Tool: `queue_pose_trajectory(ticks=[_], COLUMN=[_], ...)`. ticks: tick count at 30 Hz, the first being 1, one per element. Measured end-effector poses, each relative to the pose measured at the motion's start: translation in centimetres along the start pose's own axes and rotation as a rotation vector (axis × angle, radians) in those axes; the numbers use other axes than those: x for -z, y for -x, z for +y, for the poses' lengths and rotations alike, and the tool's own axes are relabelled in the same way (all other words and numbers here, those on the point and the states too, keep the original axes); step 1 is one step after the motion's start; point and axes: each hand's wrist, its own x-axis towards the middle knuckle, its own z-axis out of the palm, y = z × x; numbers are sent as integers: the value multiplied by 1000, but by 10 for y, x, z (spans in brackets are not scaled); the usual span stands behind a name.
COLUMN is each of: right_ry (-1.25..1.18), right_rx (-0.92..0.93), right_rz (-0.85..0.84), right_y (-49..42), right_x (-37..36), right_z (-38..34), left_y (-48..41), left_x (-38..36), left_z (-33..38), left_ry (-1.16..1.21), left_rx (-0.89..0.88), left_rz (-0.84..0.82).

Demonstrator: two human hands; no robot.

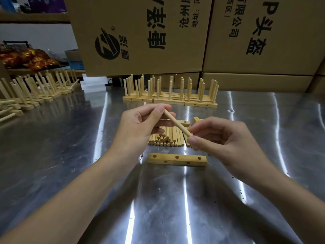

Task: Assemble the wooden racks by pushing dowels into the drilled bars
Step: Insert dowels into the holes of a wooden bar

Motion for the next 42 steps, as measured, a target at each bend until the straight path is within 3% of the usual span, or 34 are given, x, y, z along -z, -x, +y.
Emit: queue_pose_trajectory(ticks=[9, 13, 18, 20, 25, 29, 32, 38, 42], right_ry=[5, 119, 217, 185, -1, 5, 7, 19, 114], right_rx=[-49, -54, 4, 1, -76, -84, -71, 8, 104], right_rz=[63, -26, -81, -54, 65, 79, 69, 71, 85], right_y=[-1, 0, 0, -1, -4, -4, -4, 1, 3], right_x=[7, 7, 2, 4, 19, 25, 26, 19, 9], right_z=[12, 13, 13, 12, 12, 13, 11, 7, 2], left_y=[2, 3, 6, 1, -10, -8, -8, -4, 2], left_x=[-4, -4, -5, 4, 43, 41, 38, 23, 5], left_z=[1, 1, 0, 5, 14, 6, 5, 12, 2], left_ry=[160, 82, -93, -286, -1127, -1328, -1182, -228, 67], left_rx=[33, 45, 40, -9, -44, 43, -3, 115, 169], left_rz=[-54, -79, -224, -294, -521, -568, -500, -291, -248])
